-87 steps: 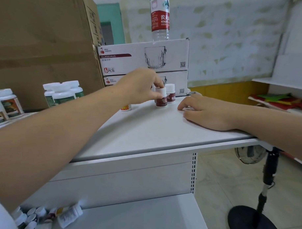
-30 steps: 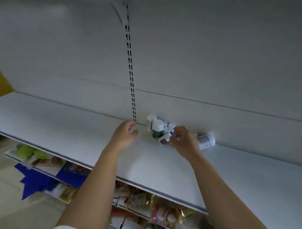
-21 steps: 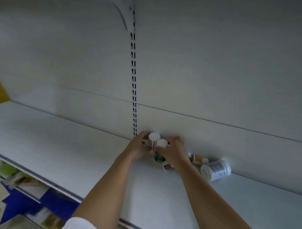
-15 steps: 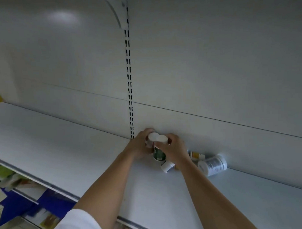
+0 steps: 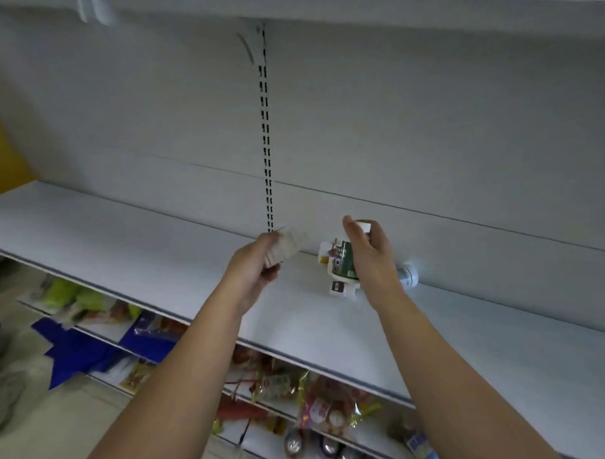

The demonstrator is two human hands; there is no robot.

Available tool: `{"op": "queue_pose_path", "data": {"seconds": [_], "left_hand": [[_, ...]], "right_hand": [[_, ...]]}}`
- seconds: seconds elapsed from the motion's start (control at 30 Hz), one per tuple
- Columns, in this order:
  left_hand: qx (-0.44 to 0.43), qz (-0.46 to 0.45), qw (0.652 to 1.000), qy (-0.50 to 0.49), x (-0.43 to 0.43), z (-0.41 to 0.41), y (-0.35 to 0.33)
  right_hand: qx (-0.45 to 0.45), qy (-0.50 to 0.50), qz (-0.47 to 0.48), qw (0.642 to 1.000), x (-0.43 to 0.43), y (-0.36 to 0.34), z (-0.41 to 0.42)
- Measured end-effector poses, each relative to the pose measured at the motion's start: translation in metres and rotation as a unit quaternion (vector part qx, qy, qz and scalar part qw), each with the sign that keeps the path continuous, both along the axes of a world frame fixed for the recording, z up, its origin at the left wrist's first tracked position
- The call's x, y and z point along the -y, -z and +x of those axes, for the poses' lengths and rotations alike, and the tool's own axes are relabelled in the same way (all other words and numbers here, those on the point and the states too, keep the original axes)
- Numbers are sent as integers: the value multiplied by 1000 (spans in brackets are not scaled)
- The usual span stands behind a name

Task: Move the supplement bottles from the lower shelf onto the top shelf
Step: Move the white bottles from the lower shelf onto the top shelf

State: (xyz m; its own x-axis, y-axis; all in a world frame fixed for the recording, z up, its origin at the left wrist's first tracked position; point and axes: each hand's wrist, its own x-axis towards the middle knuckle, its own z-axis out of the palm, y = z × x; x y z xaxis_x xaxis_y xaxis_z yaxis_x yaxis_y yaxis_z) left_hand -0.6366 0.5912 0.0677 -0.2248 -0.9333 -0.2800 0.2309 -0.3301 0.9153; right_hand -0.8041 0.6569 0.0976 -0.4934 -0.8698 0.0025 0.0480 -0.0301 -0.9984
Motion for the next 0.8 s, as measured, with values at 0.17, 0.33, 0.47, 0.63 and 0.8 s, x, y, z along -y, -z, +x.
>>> {"op": "queue_pose_path", "data": {"seconds": [0.17, 0.33, 0.47, 0.63, 0.8], "left_hand": [[-133, 63, 985, 89, -84, 20, -75], [-163, -18, 976, 141, -153, 30, -143], [-94, -142, 974, 150, -183, 28, -188], [-83, -191, 966, 155, -204, 9, -236], [-49, -291, 936, 190, -211, -20, -280]], "right_hand": [[20, -46, 1, 999, -67, -57, 27], [41, -76, -17, 996, -137, -125, 39], [48, -79, -75, 993, -186, -176, 34], [33, -81, -127, 988, -226, -223, 14], [-22, -93, -146, 985, -238, -258, -16]]}}
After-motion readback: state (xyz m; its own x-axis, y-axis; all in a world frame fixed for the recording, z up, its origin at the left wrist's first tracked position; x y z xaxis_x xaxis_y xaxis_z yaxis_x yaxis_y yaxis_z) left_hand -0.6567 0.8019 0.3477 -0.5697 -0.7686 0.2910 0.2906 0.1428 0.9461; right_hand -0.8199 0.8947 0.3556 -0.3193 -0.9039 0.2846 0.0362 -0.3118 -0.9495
